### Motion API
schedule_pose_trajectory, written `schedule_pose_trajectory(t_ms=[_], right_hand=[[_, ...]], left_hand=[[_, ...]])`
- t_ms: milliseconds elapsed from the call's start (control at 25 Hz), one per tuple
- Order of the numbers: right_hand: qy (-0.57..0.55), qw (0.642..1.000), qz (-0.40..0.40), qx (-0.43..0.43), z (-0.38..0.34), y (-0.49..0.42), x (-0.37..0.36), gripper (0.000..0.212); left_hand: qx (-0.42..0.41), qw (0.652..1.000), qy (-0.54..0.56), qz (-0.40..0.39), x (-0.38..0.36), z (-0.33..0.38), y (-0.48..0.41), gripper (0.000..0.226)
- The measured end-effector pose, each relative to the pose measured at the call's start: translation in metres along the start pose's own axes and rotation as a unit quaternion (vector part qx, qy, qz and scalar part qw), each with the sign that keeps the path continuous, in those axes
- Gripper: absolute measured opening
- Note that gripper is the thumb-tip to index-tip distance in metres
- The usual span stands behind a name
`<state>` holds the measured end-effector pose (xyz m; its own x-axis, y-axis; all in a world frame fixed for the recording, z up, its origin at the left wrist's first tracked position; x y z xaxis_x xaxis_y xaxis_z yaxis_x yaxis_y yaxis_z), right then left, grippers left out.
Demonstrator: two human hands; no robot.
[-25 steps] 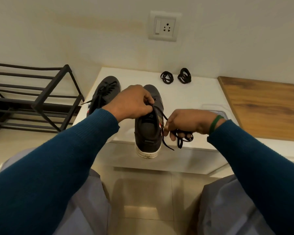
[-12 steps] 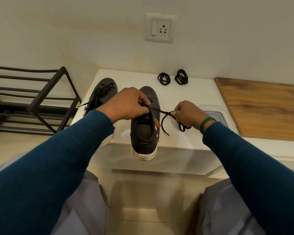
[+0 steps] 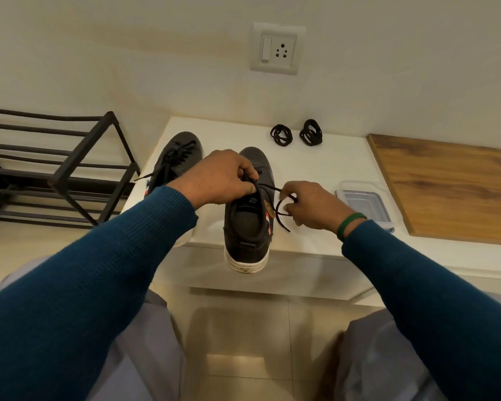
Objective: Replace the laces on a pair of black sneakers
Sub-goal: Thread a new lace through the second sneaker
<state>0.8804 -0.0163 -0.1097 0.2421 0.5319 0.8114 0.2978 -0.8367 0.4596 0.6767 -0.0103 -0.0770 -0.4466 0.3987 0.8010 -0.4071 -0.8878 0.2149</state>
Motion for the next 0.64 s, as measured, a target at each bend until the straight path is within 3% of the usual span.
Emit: schedule_pose_trajectory(t_ms=[160, 440, 640], right_hand=[[0.094, 0.993, -0.030, 0.065, 0.007, -0.004, -0.002, 0.037], [0.188, 0.980, 0.028, 0.061, 0.004, -0.014, -0.011, 0.017], [0.081, 0.978, 0.179, 0.070, 0.009, -0.016, 0.017, 0.007]], left_hand=[[0.000, 1.000, 0.001, 0.000, 0.001, 0.000, 0.000, 0.023], [0.012, 1.000, -0.003, -0.022, 0.001, 0.004, 0.002, 0.028], [0.024, 0.999, -0.003, -0.031, 0.004, 0.007, 0.010, 0.038]])
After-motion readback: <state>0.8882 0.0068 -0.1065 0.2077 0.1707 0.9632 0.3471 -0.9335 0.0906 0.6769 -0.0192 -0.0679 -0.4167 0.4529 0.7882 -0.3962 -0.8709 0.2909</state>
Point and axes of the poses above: each hand's wrist, its own y-axis away from the middle knuckle, its own x-axis out of the back of the hand, z = x × y, the point moved 2 cm from there along -y, towards the middle knuckle, and after that the axes turned 14 degrees about -z, right-handed, at the moved point
